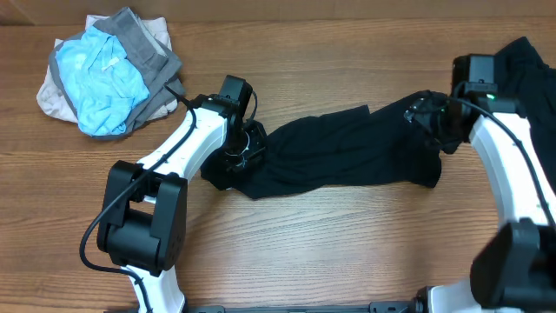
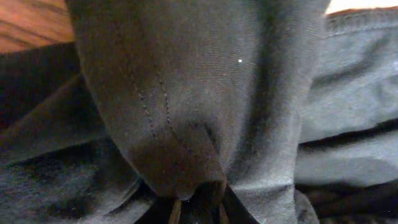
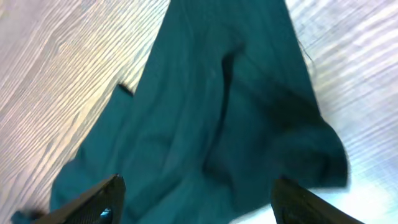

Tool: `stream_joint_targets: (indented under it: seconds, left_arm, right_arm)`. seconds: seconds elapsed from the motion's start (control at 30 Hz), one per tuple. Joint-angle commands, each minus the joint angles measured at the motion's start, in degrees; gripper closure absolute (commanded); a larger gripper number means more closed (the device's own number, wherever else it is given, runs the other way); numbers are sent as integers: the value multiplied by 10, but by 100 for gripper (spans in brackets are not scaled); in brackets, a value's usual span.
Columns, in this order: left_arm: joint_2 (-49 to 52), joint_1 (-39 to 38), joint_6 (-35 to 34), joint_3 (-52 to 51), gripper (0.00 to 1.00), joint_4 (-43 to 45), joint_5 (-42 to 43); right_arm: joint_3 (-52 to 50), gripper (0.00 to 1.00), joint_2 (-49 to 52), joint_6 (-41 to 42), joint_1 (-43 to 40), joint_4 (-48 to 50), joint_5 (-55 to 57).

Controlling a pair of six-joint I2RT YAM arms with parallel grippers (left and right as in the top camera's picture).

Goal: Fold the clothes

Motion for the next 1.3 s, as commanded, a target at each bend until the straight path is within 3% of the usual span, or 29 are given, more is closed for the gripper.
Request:
stream_joint_targets:
  seconds: [0.0,0.43,0.97,1.27]
  left_arm:
    - [3,3,20,-1,83,-8,-17]
    - [3,3,20,-1,82,-12,-16]
    - [3,3,20,-1,81,-12,-16]
    - [3,3,19,-1,81,-12,-16]
  right_arm:
    - [2,21,41,-2,-4,24,7]
    - [2,21,89,3,-63,99,-84]
    - [2,21,146,15,-54,121,-98]
    - [2,29,175,17,-54,153,-108]
